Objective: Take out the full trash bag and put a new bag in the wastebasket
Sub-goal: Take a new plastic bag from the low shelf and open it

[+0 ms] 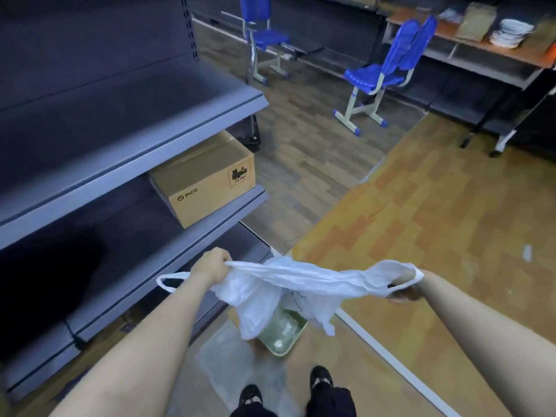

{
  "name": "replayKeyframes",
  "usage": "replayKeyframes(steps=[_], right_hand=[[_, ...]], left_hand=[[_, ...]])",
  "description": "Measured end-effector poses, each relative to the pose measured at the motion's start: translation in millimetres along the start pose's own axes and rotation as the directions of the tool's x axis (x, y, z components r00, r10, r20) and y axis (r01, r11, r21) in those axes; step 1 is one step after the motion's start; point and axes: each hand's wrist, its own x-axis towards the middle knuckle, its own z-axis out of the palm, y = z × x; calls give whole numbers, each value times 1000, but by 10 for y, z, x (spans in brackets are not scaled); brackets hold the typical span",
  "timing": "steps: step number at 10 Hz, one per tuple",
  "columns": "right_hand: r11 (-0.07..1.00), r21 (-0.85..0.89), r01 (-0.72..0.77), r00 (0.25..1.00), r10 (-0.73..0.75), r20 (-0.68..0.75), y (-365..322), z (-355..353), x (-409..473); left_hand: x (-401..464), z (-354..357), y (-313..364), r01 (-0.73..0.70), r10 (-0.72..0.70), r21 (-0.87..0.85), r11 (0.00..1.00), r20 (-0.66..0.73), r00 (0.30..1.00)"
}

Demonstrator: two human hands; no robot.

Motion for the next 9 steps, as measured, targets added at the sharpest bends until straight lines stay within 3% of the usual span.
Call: replayKeyframes(steps=[1,2,3,4,5,6,7,8,9], right_hand=[[909,-417,9,998,20,64,-253,24,221],[957,-242,160,987,-158,27,-989,159,-78],[750,-396,530,829,-557,54,-1315,321,-121],[401,-596,696,649,-707,282,-1404,597,-166],[127,-716,686,574,-700,425,-1498,746,-235],[96,-760,643,625,-640,448,-1519,798,-125],[86,-789,608,664,-599,447,-1559,770,-54],[67,-851,521,700,-604,381,-1565,693,41],[128,-870,476,673,-690,267,-1570,606,90]], left_hand=[[62,-28,165,-78,79,-64,995,8,997],[83,-47,291,-111,112,-45,993,22,994],[90,-123,475,-131,131,-65,989,-6,991],[69,-211,696,-197,196,-82,977,-22,980],[13,-322,898,-272,271,-129,954,-20,962],[-41,-453,954,-359,358,-154,921,-34,933],[-108,-608,864,-356,350,-186,916,-69,934],[-139,-744,623,-269,255,-247,931,-90,963],[-167,-817,373,-216,190,-225,950,-132,973]])
